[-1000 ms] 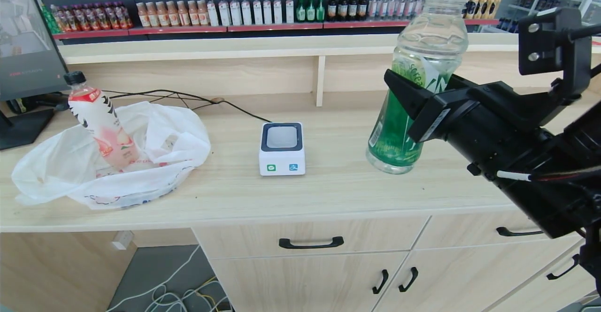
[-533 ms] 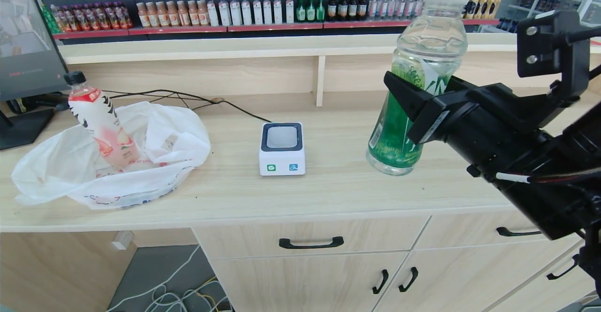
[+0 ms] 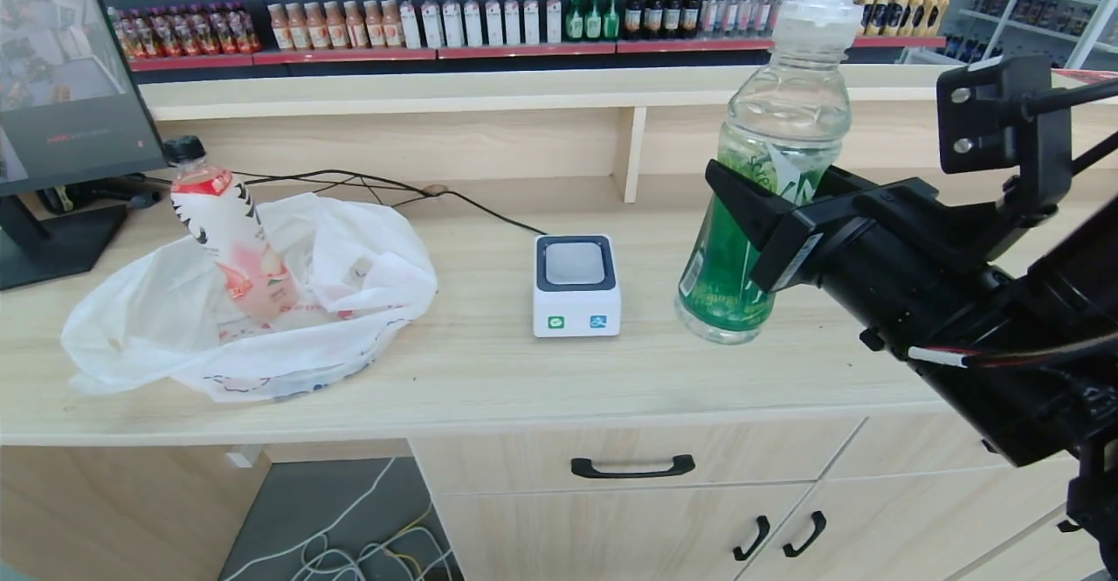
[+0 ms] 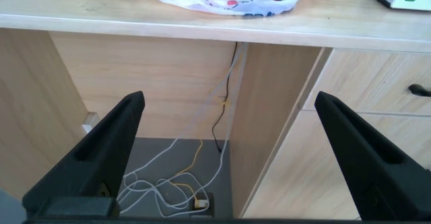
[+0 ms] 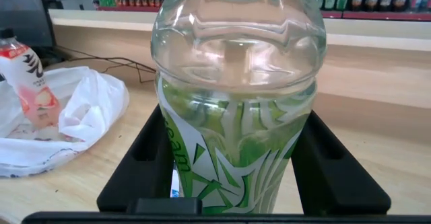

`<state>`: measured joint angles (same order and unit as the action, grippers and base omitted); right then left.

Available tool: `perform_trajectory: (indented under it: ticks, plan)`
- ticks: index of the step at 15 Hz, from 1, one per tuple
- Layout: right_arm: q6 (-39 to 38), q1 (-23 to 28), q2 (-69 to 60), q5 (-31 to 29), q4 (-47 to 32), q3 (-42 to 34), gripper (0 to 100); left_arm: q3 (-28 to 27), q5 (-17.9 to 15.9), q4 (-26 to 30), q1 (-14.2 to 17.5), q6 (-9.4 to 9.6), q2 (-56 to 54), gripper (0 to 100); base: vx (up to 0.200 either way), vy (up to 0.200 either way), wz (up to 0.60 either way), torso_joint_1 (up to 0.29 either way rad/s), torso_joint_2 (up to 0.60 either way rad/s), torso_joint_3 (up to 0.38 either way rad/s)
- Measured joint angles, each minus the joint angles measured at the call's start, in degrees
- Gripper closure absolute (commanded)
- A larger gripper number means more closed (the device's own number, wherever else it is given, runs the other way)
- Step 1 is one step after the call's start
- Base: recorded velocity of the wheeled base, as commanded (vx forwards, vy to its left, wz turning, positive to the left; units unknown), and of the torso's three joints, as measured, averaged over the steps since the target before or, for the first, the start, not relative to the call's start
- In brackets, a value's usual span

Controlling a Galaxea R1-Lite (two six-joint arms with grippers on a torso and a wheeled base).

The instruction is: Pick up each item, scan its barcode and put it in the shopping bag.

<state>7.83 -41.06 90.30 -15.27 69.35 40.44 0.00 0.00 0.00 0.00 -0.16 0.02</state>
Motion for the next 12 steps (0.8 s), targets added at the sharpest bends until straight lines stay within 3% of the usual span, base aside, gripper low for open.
perform_trajectory:
  ticks: [6, 12]
  plan:
    - [-0.1, 0.1, 0.1, -0.1, 0.9, -1.2, 100, 0.0, 0.0, 0.0, 0.0, 0.02, 0.0, 0, 0.000, 0.200, 0.00, 0.002, 0.00, 0.002]
    - [0.2, 0.8, 0.3, 0.2, 0.9, -1.3, 100, 0.0, 0.0, 0.0, 0.0, 0.16, 0.0, 0, 0.000, 0.000, 0.00, 0.000, 0.00, 0.000]
